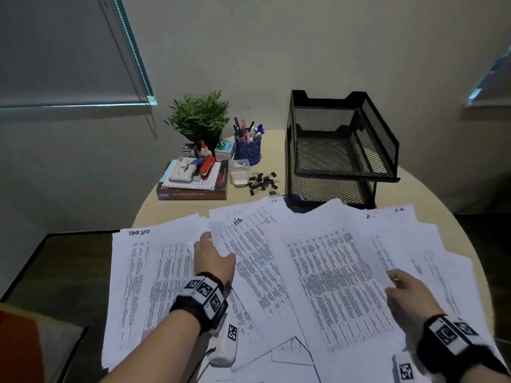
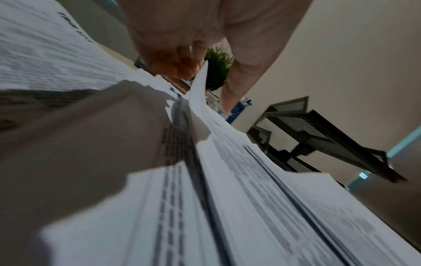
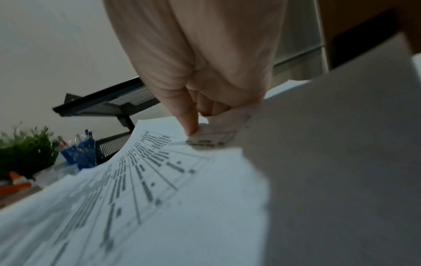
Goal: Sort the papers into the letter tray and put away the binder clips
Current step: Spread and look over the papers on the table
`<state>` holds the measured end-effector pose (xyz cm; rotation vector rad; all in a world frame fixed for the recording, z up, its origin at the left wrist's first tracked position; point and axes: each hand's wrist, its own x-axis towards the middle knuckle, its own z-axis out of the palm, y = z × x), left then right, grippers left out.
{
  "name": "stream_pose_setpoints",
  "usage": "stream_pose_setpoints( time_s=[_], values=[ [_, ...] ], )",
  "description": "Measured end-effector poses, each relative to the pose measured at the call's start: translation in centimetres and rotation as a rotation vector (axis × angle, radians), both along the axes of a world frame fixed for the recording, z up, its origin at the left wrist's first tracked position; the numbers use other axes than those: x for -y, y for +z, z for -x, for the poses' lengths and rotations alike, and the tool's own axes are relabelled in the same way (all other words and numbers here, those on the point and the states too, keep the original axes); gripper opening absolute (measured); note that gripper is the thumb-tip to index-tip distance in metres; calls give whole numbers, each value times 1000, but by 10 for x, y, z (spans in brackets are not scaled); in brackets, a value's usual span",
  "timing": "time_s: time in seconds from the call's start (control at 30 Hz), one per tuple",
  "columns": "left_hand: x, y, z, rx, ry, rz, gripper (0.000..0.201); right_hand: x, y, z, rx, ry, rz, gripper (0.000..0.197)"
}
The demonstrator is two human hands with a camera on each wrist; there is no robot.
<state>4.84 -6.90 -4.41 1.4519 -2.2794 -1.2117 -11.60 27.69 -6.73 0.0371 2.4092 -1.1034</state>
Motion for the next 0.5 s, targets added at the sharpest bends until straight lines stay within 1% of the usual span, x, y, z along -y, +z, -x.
stream_pose_setpoints(
  time_s=[0.07, 0.1, 0.17, 0.2, 0.23, 0.3, 0.33, 0.37, 0.4, 0.43, 0.47, 0.5],
  values=[
    [-12, 3, 3, 3, -26, 93, 82, 4, 0, -4, 30, -46, 65, 22],
    [-16, 3, 5, -6, -44, 130, 81, 6, 0, -6, 40, -73, 107, 21],
    [-26, 5, 8, 0, -132, 130, 67, 16, 11, -18, 74, -107, 201, 19],
    [-32, 6, 9, 29, -177, 70, 57, 21, 15, -23, 94, -121, 254, 20],
    [-37, 6, 9, 61, -217, -33, 52, 24, 16, -26, 110, -113, 279, 22],
    [-49, 5, 11, 40, -244, -311, 56, 31, 14, -31, 110, -77, 280, 23],
    [-54, 4, 10, -10, -245, -423, 61, 33, 12, -34, 93, -50, 242, 21],
    [-57, 0, 11, -37, -260, -474, 65, 34, 9, -35, 58, 8, 176, 17],
    [-60, -2, 11, -34, -273, -492, 63, 35, 10, -37, 22, 62, 118, 11],
    [-60, -4, 12, -33, -272, -481, 54, 36, 10, -37, -7, 115, 63, 7],
    [-59, -5, 12, -45, -253, -460, 39, 36, 13, -37, -19, 148, 23, 7],
    [-55, -8, 12, -19, -248, -403, 21, 35, 15, -35, -28, 167, -7, 8]
  ],
)
